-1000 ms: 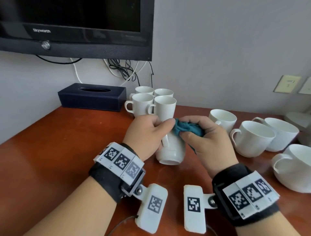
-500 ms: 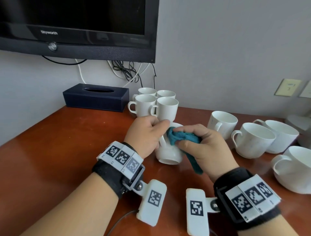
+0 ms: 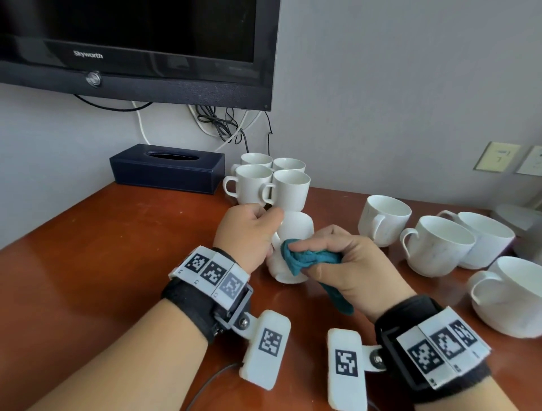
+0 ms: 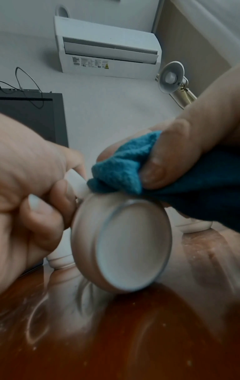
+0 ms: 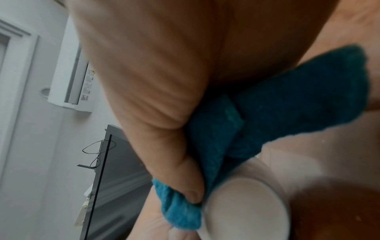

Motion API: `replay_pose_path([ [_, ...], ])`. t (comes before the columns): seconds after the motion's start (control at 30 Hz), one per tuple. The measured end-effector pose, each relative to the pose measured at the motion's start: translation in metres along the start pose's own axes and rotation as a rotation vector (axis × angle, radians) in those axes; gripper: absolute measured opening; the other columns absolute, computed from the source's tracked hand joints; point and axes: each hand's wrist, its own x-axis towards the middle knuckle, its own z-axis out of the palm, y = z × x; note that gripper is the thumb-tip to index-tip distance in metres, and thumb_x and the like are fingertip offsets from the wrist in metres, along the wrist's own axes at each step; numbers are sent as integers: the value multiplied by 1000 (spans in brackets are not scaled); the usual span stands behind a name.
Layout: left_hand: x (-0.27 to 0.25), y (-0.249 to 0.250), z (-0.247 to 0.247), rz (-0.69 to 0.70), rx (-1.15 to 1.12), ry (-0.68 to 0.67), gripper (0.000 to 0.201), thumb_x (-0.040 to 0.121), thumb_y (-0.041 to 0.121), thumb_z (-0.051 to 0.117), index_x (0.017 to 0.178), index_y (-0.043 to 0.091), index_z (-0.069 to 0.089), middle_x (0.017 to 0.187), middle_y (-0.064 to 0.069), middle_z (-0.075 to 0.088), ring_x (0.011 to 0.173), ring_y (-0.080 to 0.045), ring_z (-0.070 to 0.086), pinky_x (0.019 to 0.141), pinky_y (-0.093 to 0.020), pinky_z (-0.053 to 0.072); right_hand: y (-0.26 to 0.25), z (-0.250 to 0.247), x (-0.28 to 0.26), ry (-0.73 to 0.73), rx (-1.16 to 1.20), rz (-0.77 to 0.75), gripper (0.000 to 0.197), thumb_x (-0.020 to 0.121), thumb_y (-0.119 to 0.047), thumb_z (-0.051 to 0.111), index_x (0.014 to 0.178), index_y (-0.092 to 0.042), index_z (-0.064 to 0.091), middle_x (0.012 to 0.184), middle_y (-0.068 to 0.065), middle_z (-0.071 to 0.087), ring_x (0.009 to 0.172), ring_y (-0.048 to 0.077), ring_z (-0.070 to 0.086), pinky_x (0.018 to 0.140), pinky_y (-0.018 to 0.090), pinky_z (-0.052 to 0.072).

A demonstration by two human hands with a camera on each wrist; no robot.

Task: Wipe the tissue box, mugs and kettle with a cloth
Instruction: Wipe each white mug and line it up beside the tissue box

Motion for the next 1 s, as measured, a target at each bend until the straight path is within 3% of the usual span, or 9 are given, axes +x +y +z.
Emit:
replay_pose_path([
  [0.1,1,0,-2,-26,-9,-12,43,95,30,63,79,-9,58,47,-7,52,45,-19,49,55,-32,39,-1,1,-2,-23,-3,15,49,82,13,75,97,-33,84,97,-12,62,93,6,64,81,21,53],
  [0.17,0,3,-2,-12,8,-48,38,96,29,63,70,2,56,46,-3,49,45,-18,48,55,-32,38,0,1,0,20,-16,2,47,83,7,77,97,-38,83,98,-12,63,95,6,65,84,21,51],
  [0.3,-3,7,0,90,55,-141,43,98,31,65,62,15,48,46,1,47,45,-18,48,56,-31,39,8,4,6,249,115,-29,41,88,0,77,105,-37,82,108,-5,69,103,16,70,96,44,58],
  [0.4,-4,6,0,141,67,-182,41,94,36,65,62,17,48,49,3,48,49,-18,50,55,-34,42,10,5,9,356,106,-58,39,90,-6,77,107,-41,80,114,2,69,109,16,69,102,46,56],
  [0.57,-3,7,0,81,67,-65,41,97,27,65,61,15,50,48,6,47,49,-16,50,55,-33,42,9,4,5,163,36,-45,45,88,0,77,107,-41,81,107,-1,64,105,17,66,102,47,54],
  [0.67,-1,3,-3,-2,-11,6,36,95,27,64,66,8,54,51,1,45,49,-17,46,56,-36,40,8,5,2,43,3,-19,46,85,2,79,102,-40,82,105,-2,62,102,15,65,92,29,53],
  [0.73,1,2,-6,-42,-67,27,40,93,32,64,77,-4,57,52,-2,46,48,-17,45,55,-35,38,7,5,1,18,15,-21,47,84,4,79,101,-40,83,106,1,61,103,16,65,91,24,50],
  [0.83,1,3,-7,-49,-98,-11,35,95,30,64,76,0,58,54,-2,45,48,-15,43,51,-29,36,7,6,2,50,43,-37,46,84,2,79,101,-41,82,106,-2,63,103,18,65,93,30,53],
  [1.0,-10,12,-2,-39,-141,-174,28,91,26,71,74,7,58,57,-3,38,44,-11,38,42,-20,30,12,0,6,316,216,-45,35,90,-6,76,114,-32,80,122,5,72,113,23,70,99,44,56],
])
